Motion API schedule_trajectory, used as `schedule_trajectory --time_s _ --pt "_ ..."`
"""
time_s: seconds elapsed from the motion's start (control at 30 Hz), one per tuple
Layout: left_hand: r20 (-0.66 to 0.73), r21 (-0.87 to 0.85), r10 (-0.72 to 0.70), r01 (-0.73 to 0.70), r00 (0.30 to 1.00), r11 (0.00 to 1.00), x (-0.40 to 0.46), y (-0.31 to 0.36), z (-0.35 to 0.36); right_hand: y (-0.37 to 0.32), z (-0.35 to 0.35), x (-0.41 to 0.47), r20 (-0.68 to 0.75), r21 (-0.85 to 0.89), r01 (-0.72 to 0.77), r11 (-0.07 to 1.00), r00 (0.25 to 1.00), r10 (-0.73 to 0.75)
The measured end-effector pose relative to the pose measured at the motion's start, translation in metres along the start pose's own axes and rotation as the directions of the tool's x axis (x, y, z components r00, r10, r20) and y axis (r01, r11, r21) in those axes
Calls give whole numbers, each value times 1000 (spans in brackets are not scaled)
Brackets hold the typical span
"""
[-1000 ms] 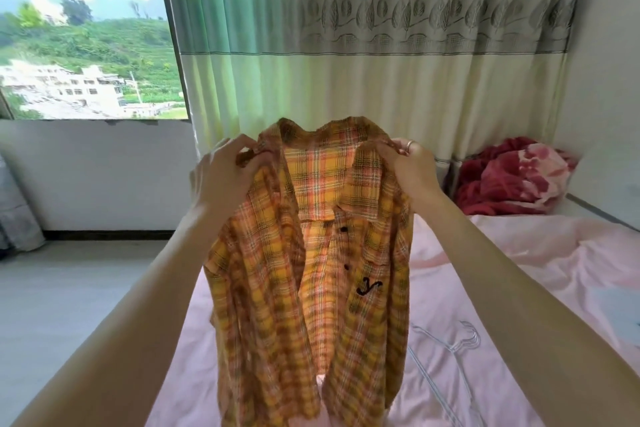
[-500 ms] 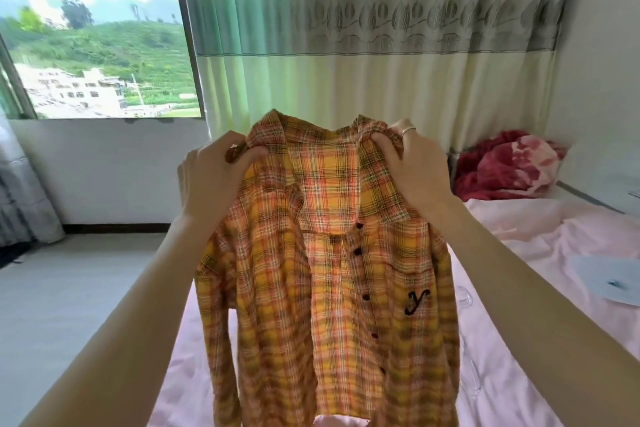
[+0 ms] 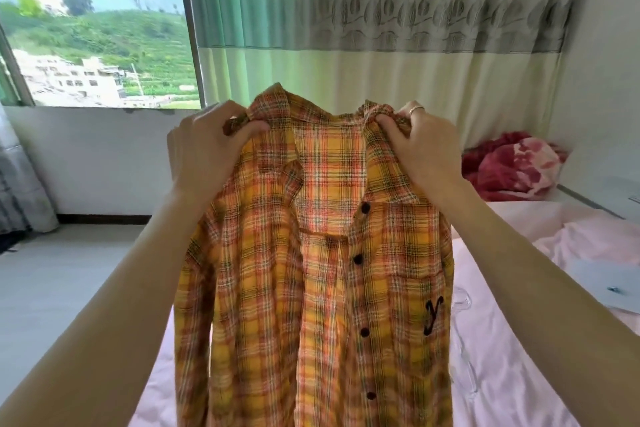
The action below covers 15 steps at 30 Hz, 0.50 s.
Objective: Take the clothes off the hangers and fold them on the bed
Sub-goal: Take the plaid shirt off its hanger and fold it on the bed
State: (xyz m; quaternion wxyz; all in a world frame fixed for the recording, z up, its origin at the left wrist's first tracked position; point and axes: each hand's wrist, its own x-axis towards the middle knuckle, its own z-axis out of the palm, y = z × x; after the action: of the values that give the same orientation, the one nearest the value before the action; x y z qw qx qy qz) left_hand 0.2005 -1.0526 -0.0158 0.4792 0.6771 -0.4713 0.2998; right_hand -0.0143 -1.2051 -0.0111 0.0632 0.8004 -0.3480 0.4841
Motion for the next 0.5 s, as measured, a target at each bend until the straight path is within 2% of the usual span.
schedule_trajectory --time_s 0.2,0.33,0.5 --pt "188 123 -90 68 978 990 -18 -69 127 71 138 -6 218 74 -100 992 973 81" --pt "332 205 -223 161 917 965 -53 -134 223 119 258 -30 420 67 -236 970 888 187" --pt "392 323 -398 281 829 904 -99 -204 321 168 390 -75 594 9 -359 933 753 284"
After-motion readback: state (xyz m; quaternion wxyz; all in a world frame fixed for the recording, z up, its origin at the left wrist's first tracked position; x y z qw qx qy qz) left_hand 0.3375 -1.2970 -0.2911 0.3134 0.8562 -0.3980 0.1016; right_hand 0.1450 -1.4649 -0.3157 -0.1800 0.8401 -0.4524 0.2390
